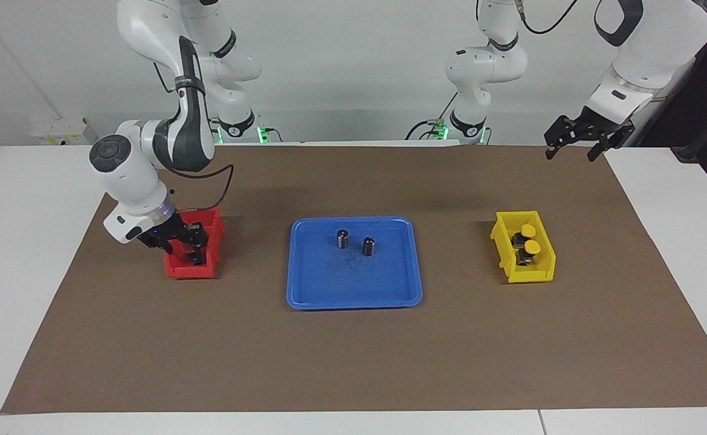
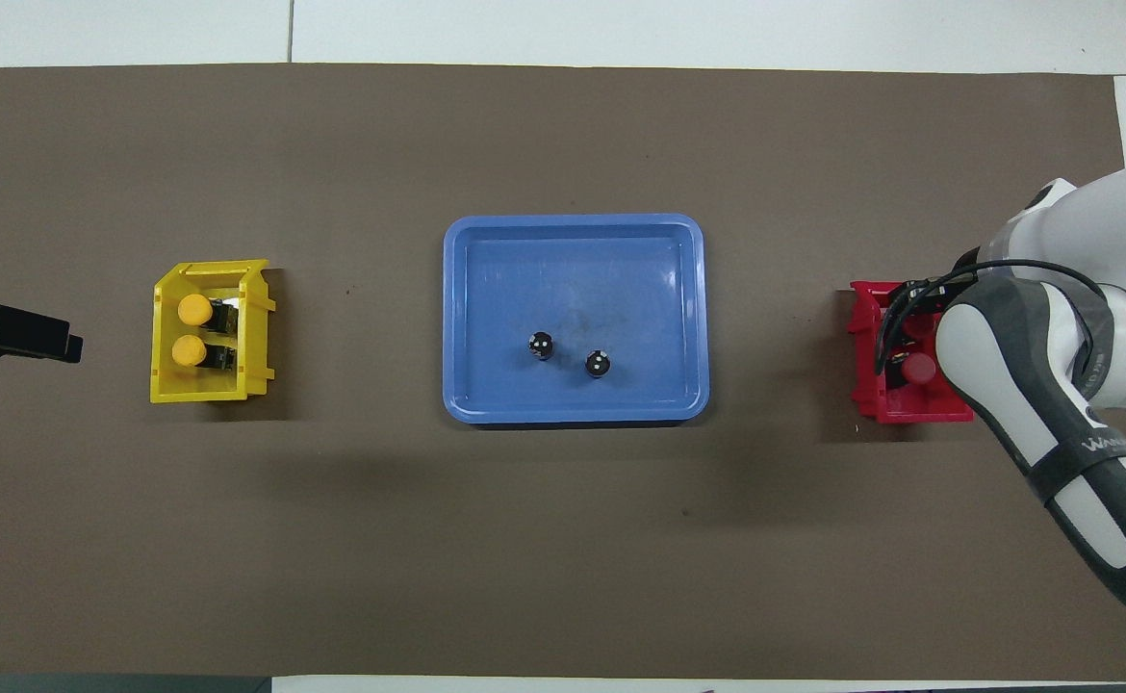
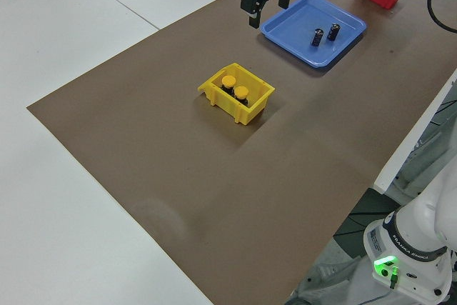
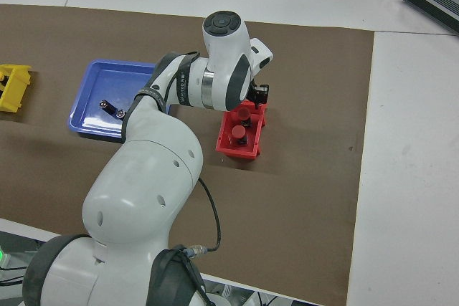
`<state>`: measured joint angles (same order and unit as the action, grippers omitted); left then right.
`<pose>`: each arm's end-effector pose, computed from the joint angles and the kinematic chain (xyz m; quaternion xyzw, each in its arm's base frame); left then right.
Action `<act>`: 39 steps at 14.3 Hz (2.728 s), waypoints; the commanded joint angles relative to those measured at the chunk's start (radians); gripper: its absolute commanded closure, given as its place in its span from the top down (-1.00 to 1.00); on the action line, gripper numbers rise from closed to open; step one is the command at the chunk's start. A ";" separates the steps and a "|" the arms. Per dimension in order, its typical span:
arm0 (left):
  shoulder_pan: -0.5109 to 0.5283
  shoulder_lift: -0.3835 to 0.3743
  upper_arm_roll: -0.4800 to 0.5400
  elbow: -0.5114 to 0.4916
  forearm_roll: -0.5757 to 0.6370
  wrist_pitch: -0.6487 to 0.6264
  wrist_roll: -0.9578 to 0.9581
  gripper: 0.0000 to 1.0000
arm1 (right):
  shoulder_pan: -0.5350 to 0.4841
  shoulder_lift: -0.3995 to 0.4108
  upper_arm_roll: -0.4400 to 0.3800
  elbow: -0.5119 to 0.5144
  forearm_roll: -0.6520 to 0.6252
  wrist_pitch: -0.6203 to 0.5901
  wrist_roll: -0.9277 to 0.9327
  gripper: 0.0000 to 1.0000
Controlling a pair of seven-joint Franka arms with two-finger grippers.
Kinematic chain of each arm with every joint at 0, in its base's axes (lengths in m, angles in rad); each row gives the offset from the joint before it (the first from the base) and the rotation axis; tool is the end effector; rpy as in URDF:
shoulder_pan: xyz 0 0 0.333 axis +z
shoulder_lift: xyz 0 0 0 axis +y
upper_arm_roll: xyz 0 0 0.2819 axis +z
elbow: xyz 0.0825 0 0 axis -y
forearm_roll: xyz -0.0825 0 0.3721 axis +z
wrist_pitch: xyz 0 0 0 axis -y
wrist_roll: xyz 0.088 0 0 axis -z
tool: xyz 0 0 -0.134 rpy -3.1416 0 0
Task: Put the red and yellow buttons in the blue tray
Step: 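Reach the right gripper into the red holder and grasp a red button, then place the red button in the tray while the left gripper grasps a yellow button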
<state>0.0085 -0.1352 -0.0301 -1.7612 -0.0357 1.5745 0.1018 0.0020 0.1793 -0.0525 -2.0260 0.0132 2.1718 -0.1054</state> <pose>0.5006 -0.0163 0.5470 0.9977 -0.0609 -0.0251 0.0168 0.5628 -0.0274 0.3048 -0.9996 -0.0240 0.0165 0.0020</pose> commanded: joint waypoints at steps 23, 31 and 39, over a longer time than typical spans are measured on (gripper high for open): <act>-0.013 -0.050 -0.005 -0.145 -0.007 0.151 -0.125 1.00 | 0.130 0.159 0.034 0.559 0.005 -0.480 0.134 -0.74; 0.001 0.029 -0.007 -0.362 -0.009 0.509 0.002 0.69 | 0.349 0.457 0.164 0.848 -0.013 -0.376 0.673 -0.79; -0.012 0.097 -0.007 -0.514 -0.009 0.743 -0.017 0.64 | 0.386 0.474 0.166 0.761 -0.026 -0.259 0.737 -0.76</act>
<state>0.0044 -0.0282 -0.0393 -2.2440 -0.0357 2.2814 0.0763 0.3891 0.6637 0.1073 -1.2344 -0.0042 1.8923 0.6160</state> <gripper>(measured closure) 0.176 0.612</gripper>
